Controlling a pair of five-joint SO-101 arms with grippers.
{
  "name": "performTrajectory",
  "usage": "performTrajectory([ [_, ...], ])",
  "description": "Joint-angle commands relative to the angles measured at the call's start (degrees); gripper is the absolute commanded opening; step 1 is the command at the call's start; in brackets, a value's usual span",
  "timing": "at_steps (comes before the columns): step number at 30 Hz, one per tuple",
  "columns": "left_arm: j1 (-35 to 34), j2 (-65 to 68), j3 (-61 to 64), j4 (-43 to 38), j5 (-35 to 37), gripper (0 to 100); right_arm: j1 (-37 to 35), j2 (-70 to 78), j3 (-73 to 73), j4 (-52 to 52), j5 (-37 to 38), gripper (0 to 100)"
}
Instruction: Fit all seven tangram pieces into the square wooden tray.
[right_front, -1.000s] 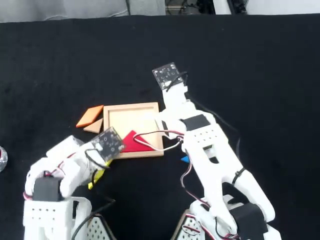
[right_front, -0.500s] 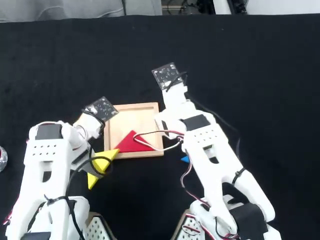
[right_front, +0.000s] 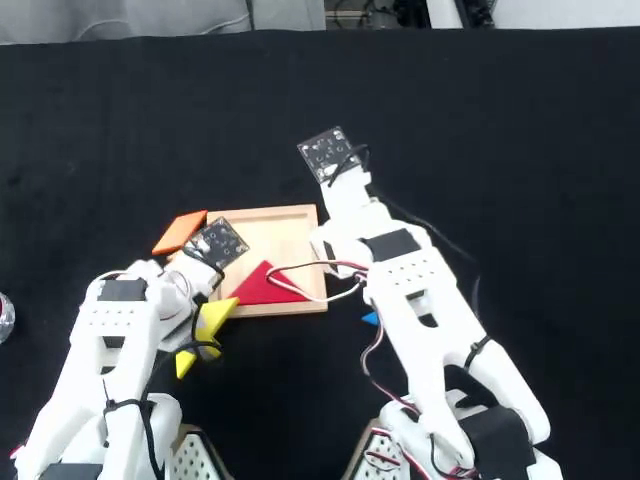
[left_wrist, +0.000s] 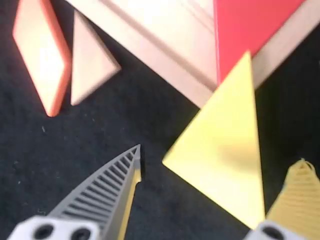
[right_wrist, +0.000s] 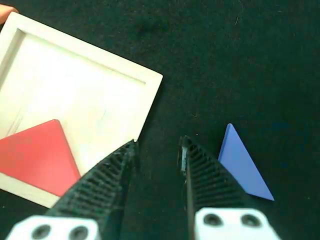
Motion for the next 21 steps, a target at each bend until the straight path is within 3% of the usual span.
performTrajectory([
  [1,1.01,0.26,-0.22,-2.99,1.32,43,0.70,-2.15,-0.13,-1.14,0.70,13.7],
  [15,0.84,0.35,1.19,-2.99,1.41,42,0.70,-2.07,-0.13,-1.14,0.70,13.7],
  [21,0.66,0.35,0.31,1.58,1.05,42,0.70,-1.98,-0.13,-1.14,0.70,13.7],
])
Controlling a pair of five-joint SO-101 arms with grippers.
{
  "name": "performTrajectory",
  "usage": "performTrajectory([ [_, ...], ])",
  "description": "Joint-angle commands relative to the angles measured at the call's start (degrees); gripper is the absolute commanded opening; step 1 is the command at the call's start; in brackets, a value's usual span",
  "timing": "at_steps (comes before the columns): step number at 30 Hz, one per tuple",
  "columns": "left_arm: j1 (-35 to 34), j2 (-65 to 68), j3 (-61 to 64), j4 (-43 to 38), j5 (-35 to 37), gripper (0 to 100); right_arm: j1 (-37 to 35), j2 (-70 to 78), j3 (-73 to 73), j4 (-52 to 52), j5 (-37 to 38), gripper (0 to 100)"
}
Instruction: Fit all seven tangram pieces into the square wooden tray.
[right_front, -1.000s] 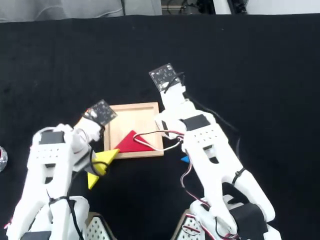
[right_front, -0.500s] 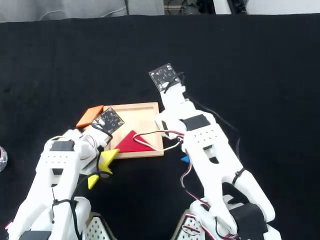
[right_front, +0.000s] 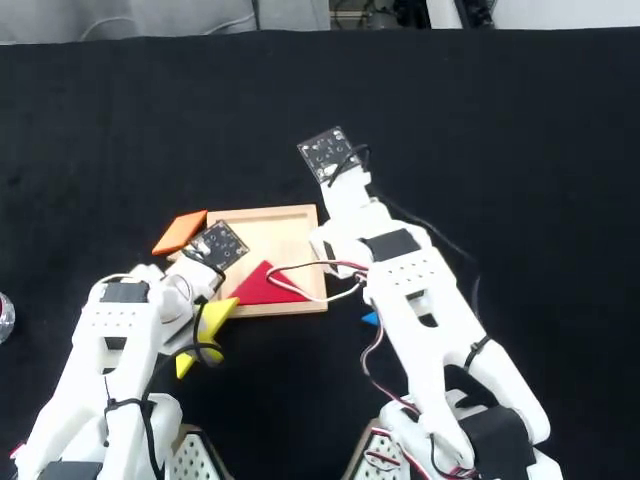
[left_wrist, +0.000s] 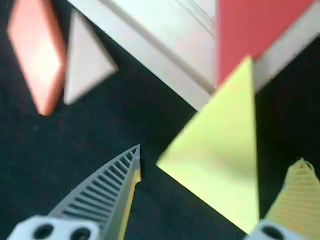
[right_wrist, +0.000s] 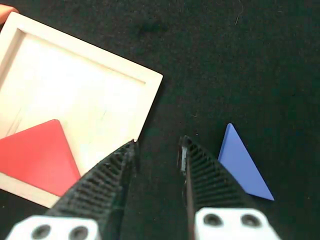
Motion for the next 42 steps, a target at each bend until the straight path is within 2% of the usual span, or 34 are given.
performTrajectory([
  [1,-0.31,-0.09,-1.10,0.97,0.09,42,0.70,-1.98,-0.13,-1.14,0.70,13.7],
  [7,-1.45,0.00,-1.10,0.70,0.26,42,0.70,-1.89,-0.13,-1.14,0.70,13.7],
  [18,0.57,0.53,-1.27,1.14,1.76,42,0.70,-1.80,-0.04,-1.14,0.70,13.7],
  [23,2.33,8.44,-6.11,3.60,1.85,42,0.70,-1.71,0.04,-1.14,0.70,13.7],
  [27,0.22,14.86,-10.15,4.57,2.11,42,0.70,-1.71,0.04,-1.14,0.70,13.7],
  [31,-1.27,14.95,-10.42,4.40,2.20,42,0.70,-1.71,0.04,-1.14,0.70,13.7],
  [36,-1.36,14.95,-10.68,4.31,7.03,42,0.70,-1.71,-0.04,-1.14,0.70,13.7],
  [42,-0.92,14.95,-10.68,4.31,7.56,42,0.70,-1.80,-0.04,-1.14,0.70,13.7],
])
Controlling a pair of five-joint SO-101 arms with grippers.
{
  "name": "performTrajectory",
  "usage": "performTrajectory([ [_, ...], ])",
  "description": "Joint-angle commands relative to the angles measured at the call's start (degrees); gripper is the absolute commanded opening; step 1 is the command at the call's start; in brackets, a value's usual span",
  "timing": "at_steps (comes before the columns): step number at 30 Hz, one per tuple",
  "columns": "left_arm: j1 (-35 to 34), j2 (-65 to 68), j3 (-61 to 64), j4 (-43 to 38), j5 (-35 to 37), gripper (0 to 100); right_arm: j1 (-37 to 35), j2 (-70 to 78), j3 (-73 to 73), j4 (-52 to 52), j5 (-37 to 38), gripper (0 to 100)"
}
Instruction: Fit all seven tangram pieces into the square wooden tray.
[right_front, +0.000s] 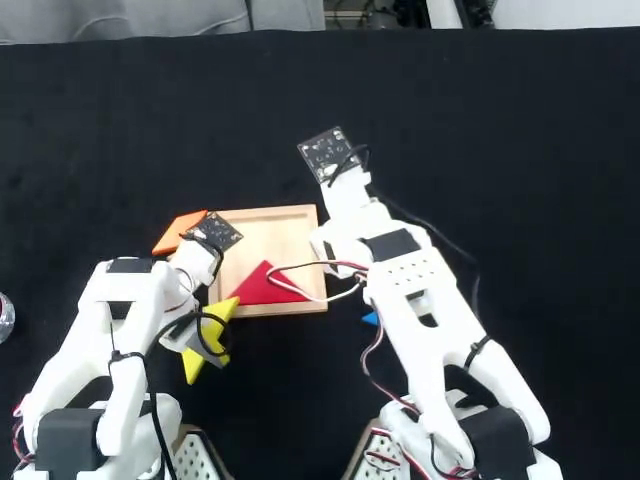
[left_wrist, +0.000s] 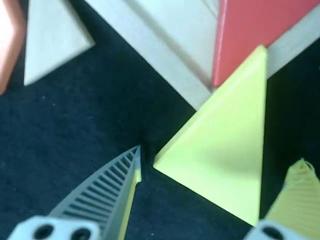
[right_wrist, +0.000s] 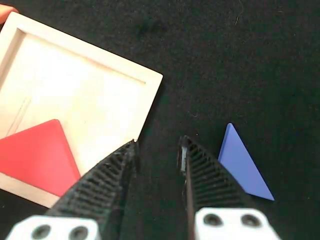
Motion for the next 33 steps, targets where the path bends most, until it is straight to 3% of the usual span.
performTrajectory([
  [1,0.40,0.18,-2.68,0.18,1.49,40,0.70,-1.80,-0.04,-1.14,0.70,13.7],
  [6,2.77,0.18,-2.42,0.18,2.46,34,0.70,-1.80,-0.04,-1.14,0.70,13.7],
  [18,2.33,-0.70,-2.86,0.44,2.73,33,0.70,-1.80,-0.04,-1.14,0.79,13.7],
  [33,3.21,-25.41,9.80,0.62,2.55,33,0.70,-1.80,-0.13,-1.14,0.79,13.7],
])
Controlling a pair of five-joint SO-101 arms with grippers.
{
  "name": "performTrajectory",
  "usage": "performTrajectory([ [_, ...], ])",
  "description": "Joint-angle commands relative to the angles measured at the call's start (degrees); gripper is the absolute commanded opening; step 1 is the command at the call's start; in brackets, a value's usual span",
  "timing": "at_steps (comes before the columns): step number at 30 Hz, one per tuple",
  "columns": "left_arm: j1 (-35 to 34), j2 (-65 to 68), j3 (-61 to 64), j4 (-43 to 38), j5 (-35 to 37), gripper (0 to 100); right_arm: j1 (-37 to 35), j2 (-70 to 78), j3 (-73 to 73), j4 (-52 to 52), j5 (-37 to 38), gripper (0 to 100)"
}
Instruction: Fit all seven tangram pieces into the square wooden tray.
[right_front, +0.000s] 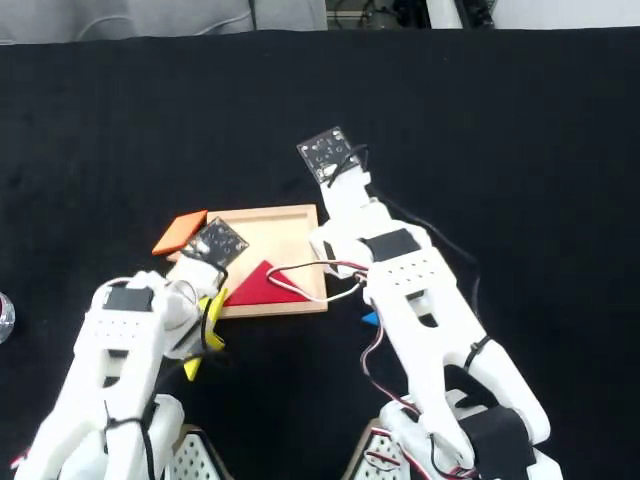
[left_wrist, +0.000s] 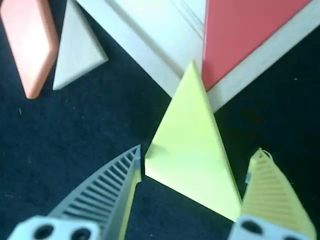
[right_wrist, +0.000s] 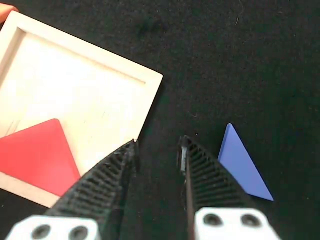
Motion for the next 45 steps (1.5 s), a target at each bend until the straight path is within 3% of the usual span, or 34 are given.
performTrajectory([
  [1,-0.22,-4.66,0.22,0.53,0.44,33,0.70,-1.80,-0.13,-1.14,0.53,13.7],
  [12,-7.96,-0.26,0.13,2.02,1.58,33,0.70,-1.71,-0.04,-1.14,0.53,13.7],
  [21,-5.41,7.91,-4.26,2.55,12.92,34,0.70,-1.71,-0.04,-1.14,0.53,13.7],
  [26,-8.04,8.53,-4.62,2.64,18.55,44,0.70,-1.71,-0.04,-1.14,0.53,13.7],
  [45,-10.15,9.23,-5.58,-2.73,18.81,44,0.70,-1.71,0.04,-1.05,0.53,13.7],
])
